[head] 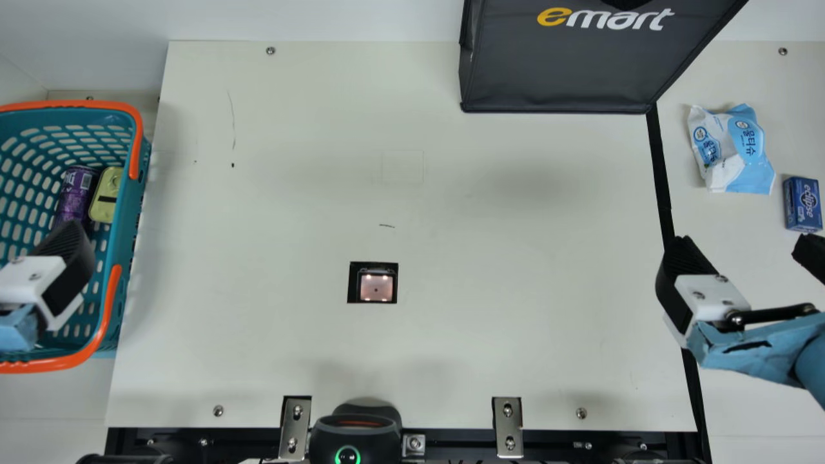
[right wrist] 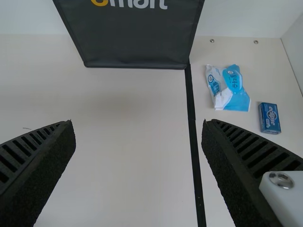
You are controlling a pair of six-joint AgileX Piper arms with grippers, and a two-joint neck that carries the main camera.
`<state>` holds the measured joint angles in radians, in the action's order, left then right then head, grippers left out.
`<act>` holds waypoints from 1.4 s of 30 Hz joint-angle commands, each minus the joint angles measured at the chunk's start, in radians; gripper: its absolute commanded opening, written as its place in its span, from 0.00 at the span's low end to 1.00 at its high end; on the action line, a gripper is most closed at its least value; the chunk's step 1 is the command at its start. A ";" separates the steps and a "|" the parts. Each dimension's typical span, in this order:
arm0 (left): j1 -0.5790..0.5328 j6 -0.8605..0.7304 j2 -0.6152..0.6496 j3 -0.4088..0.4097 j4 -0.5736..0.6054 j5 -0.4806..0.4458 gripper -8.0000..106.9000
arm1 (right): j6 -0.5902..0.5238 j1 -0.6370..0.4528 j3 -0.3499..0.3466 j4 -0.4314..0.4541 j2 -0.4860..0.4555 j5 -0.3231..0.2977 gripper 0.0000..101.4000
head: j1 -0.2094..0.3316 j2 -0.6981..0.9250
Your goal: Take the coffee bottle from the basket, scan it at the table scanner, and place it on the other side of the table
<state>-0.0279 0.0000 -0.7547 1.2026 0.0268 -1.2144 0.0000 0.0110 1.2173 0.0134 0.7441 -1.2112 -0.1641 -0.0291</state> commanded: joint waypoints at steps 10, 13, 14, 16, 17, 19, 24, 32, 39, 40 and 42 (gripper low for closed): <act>0.000 0.000 0.000 0.000 0.000 0.000 0.85 | 0.000 0.000 0.000 0.000 0.000 0.000 0.94 | 0.026 0.235; 0.000 0.000 0.000 0.000 0.000 0.000 0.85 | 0.000 0.000 0.000 0.000 0.000 0.000 0.94 | 0.026 0.305; 0.000 0.000 0.000 0.000 0.000 0.000 0.85 | 0.000 0.000 0.000 0.000 0.000 0.000 0.94 | 0.026 0.328; 0.000 0.000 0.000 0.000 0.000 0.000 0.85 | 0.000 0.000 0.000 0.000 0.000 0.000 0.94 | 0.026 0.351; 0.000 0.000 0.000 0.000 0.000 0.000 0.85 | 0.000 0.000 0.000 0.000 0.000 0.000 0.94 | 0.026 0.351; 0.000 0.000 0.000 0.000 0.000 0.000 0.85 | 0.000 0.000 0.000 0.000 0.000 0.000 0.94 | 0.026 0.351; 0.000 0.000 0.000 0.000 0.000 0.000 0.85 | 0.000 0.000 0.000 0.000 0.000 0.000 0.94 | 0.026 0.351; 0.008 0.008 -0.003 -0.001 -0.005 0.002 0.85 | 0.000 0.000 0.000 0.000 0.000 -0.001 0.94 | 0.026 0.351; 0.086 0.080 -0.023 -0.001 -0.043 0.015 0.85 | 0.000 0.000 0.000 0.000 0.000 -0.001 0.94 | 0.026 0.351; 0.099 0.092 -0.028 0.000 -0.049 0.017 0.85 | 0.000 0.000 0.000 0.000 0.000 -0.001 0.94 | 0.026 0.351; 0.127 0.116 -0.039 0.003 -0.062 0.020 0.85 | 0.000 0.000 0.000 0.000 0.000 -0.001 0.94 | 0.026 0.351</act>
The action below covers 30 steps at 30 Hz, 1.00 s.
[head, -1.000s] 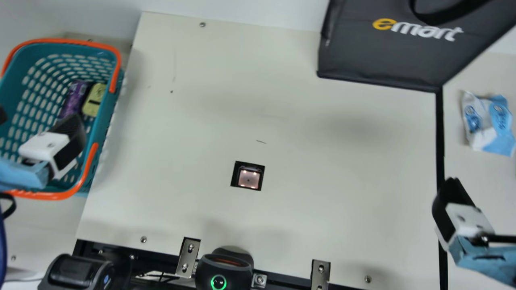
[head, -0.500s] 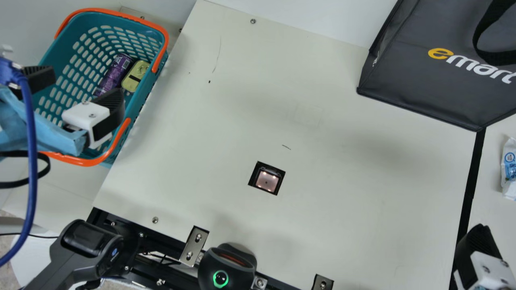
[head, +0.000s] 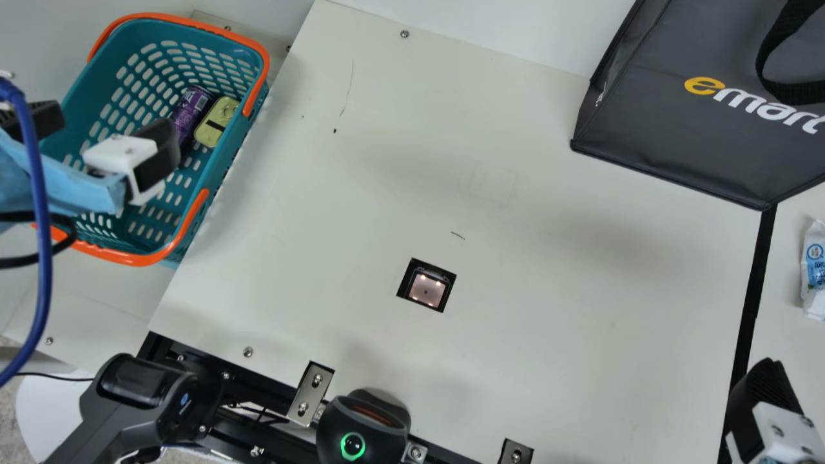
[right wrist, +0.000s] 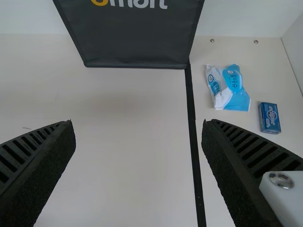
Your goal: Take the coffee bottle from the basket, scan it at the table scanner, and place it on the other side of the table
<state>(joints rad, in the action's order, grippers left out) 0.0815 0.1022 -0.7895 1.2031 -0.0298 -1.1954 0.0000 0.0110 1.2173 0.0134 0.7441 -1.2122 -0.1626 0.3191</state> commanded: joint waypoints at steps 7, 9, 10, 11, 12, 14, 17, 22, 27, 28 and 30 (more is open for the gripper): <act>0.121 0.050 -0.052 0.009 -0.029 0.019 0.85 | 0.000 0.000 0.000 0.000 0.000 0.000 0.94 | 0.024 0.002; 0.148 0.032 -0.068 0.007 -0.020 0.025 0.85 | 0.000 0.000 0.000 0.000 0.000 0.000 0.94 | 0.024 0.002; 0.162 0.018 -0.077 0.005 -0.014 0.029 0.85 | 0.000 0.000 0.000 0.000 0.000 0.000 0.94 | 0.024 0.002; 0.175 0.001 -0.085 0.003 -0.007 0.034 0.85 | 0.000 0.000 0.000 0.000 0.000 0.000 0.94 | 0.024 0.002; 0.190 -0.019 -0.095 0.000 0.002 0.038 0.85 | 0.000 0.000 0.000 0.000 0.000 0.000 0.94 | 0.024 0.002; 0.220 -0.065 -0.117 -0.006 0.021 0.049 0.85 | 0.000 0.000 0.000 0.000 0.000 0.000 0.94 | 0.024 0.002; 0.271 -0.146 -0.155 -0.015 0.056 0.070 0.85 | 0.000 0.000 0.000 0.000 0.000 0.000 0.94 | 0.024 0.002; 0.358 -0.295 -0.229 -0.024 0.120 0.109 0.85 | 0.000 0.000 0.000 0.000 0.000 0.000 0.94 | 0.024 0.002; 0.434 -0.440 -0.311 -0.023 0.177 0.144 0.85 | 0.000 0.000 0.000 0.000 0.000 0.001 0.94 | 0.024 0.002; 0.448 -0.469 -0.328 -0.022 0.188 0.151 0.85 | 0.000 0.000 0.000 0.000 0.000 0.001 0.94 | 0.024 0.002; 0.472 -0.520 -0.360 -0.021 0.206 0.163 0.85 | 0.000 0.000 0.000 0.000 0.000 0.001 0.94 | 0.024 0.002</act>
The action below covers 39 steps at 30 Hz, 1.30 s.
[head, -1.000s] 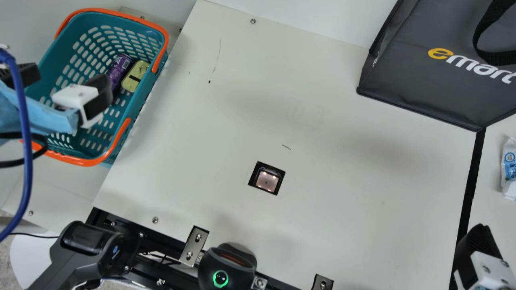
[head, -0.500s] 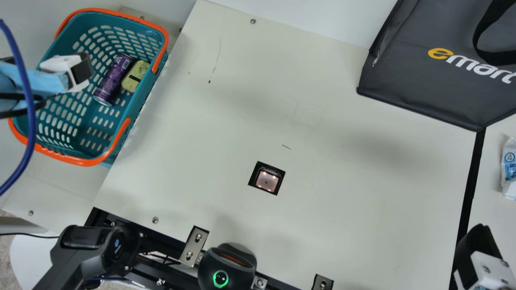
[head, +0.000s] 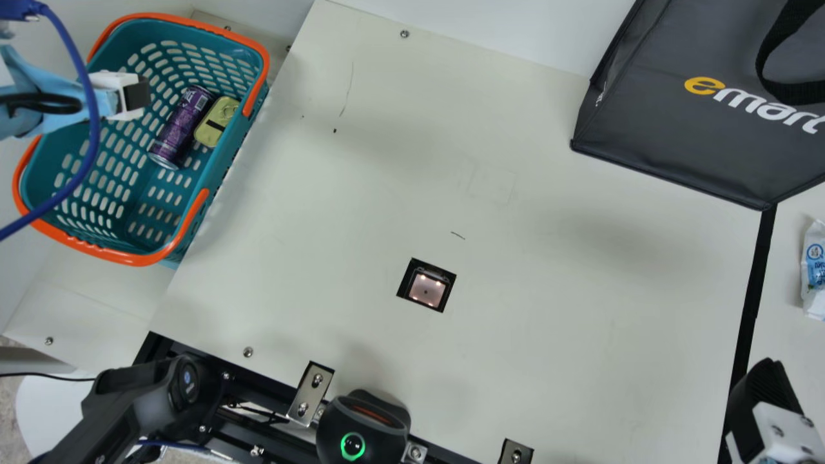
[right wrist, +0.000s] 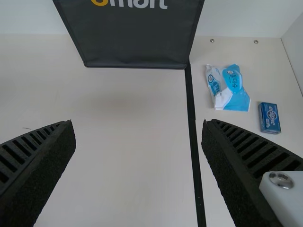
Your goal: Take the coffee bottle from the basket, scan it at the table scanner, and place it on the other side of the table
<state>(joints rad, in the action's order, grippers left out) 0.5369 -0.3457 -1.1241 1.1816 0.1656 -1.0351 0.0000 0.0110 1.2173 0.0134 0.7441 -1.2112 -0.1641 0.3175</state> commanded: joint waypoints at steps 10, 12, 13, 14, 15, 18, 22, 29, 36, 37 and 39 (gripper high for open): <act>0.087 -0.267 -0.183 0.021 0.075 0.046 0.85 | 0.000 0.000 0.000 0.000 0.000 0.000 0.94 | 0.026 0.004; 0.094 -0.293 -0.215 0.027 0.080 0.055 0.85 | 0.000 0.000 0.000 0.000 0.000 0.000 0.94 | 0.026 0.004; 0.097 -0.306 -0.231 0.030 0.082 0.060 0.85 | 0.000 0.000 0.000 0.000 0.000 0.000 0.94 | 0.026 0.004; 0.099 -0.318 -0.247 0.032 0.084 0.065 0.85 | 0.000 0.000 0.000 0.000 0.000 0.000 0.94 | 0.026 0.004; 0.101 -0.330 -0.262 0.035 0.085 0.070 0.85 | 0.000 0.000 0.000 0.000 0.000 0.000 0.94 | 0.026 0.004; 0.104 -0.361 -0.310 0.042 0.085 0.087 0.85 | 0.000 0.000 0.000 0.000 0.000 0.000 0.94 | 0.026 0.004; 0.105 -0.398 -0.373 0.050 0.086 0.111 0.85 | 0.000 0.000 0.000 0.000 0.000 0.000 0.94 | 0.026 0.004; 0.105 -0.459 -0.484 0.066 0.099 0.155 0.85 | 0.000 0.000 0.000 0.000 0.000 0.000 0.94 | 0.026 0.004; 0.106 -0.513 -0.586 0.087 0.115 0.191 0.85 | 0.000 0.000 0.000 0.000 0.000 0.001 0.94 | 0.026 0.004; 0.106 -0.521 -0.600 0.089 0.118 0.197 0.85 | 0.000 0.000 0.000 0.000 0.000 0.001 0.94 | 0.026 0.004; 0.106 -0.537 -0.626 0.092 0.122 0.210 0.85 | 0.000 0.000 0.000 0.000 0.000 0.001 0.94 | 0.026 0.004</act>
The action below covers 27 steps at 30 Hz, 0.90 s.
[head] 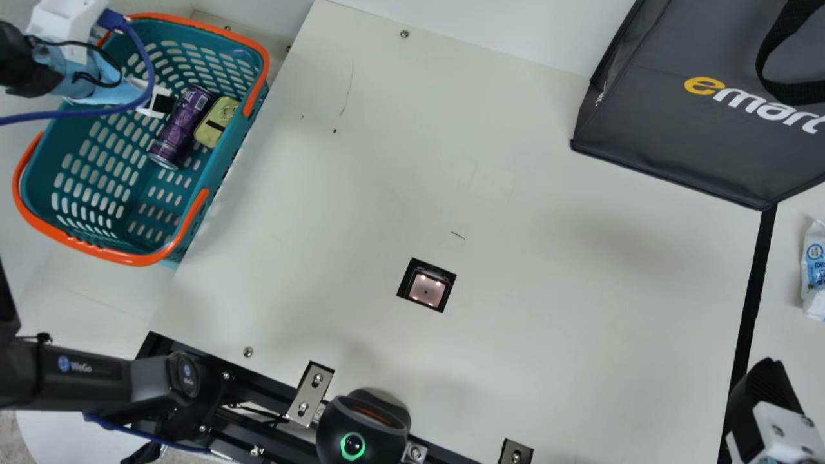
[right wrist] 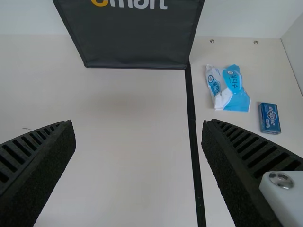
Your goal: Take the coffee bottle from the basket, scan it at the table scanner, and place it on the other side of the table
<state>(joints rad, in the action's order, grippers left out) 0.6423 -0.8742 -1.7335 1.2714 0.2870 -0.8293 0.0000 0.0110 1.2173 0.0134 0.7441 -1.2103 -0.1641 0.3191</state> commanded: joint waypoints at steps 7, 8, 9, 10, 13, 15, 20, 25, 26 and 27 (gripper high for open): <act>0.000 -0.033 -0.095 0.016 0.006 0.026 0.85 | 0.000 0.000 0.000 0.000 0.000 0.000 0.94 | 0.026 0.002; -0.001 -0.033 -0.104 0.019 0.006 0.026 0.85 | 0.000 0.000 0.000 0.000 0.000 0.000 0.94 | 0.026 0.002; -0.001 -0.030 -0.112 0.021 0.003 0.025 0.85 | 0.000 0.000 0.000 0.000 0.000 0.000 0.94 | 0.026 0.002; -0.001 -0.026 -0.120 0.023 0.001 0.023 0.85 | 0.000 0.000 0.000 0.000 0.000 0.000 0.94 | 0.026 0.002; -0.002 -0.010 -0.140 0.028 -0.011 0.016 0.85 | 0.000 0.000 0.000 0.000 0.000 0.000 0.94 | 0.026 0.002; -0.002 0.000 -0.151 0.029 -0.019 0.010 0.85 | 0.000 0.000 0.000 0.000 0.000 0.000 0.94 | 0.026 0.002; 0.000 0.024 -0.170 0.028 -0.036 -0.007 0.85 | 0.000 0.000 0.000 0.000 0.000 0.000 0.94 | 0.026 0.002; 0.003 0.047 -0.183 0.024 -0.049 -0.021 0.85 | 0.000 0.000 0.000 0.000 0.000 0.000 0.94 | 0.026 0.002; 0.004 0.051 -0.185 0.023 -0.051 -0.023 0.85 | 0.000 0.000 0.000 0.000 0.000 0.000 0.94 | 0.026 0.002; 0.005 0.056 -0.187 0.022 -0.053 -0.024 0.85 | 0.000 0.000 0.000 0.000 0.000 0.000 0.94 | 0.026 0.002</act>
<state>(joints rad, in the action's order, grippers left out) 0.6459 -0.8221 -1.9203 1.2951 0.2356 -0.8520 0.0000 0.0110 1.2173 0.0134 0.7441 -1.2103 -0.1641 0.3175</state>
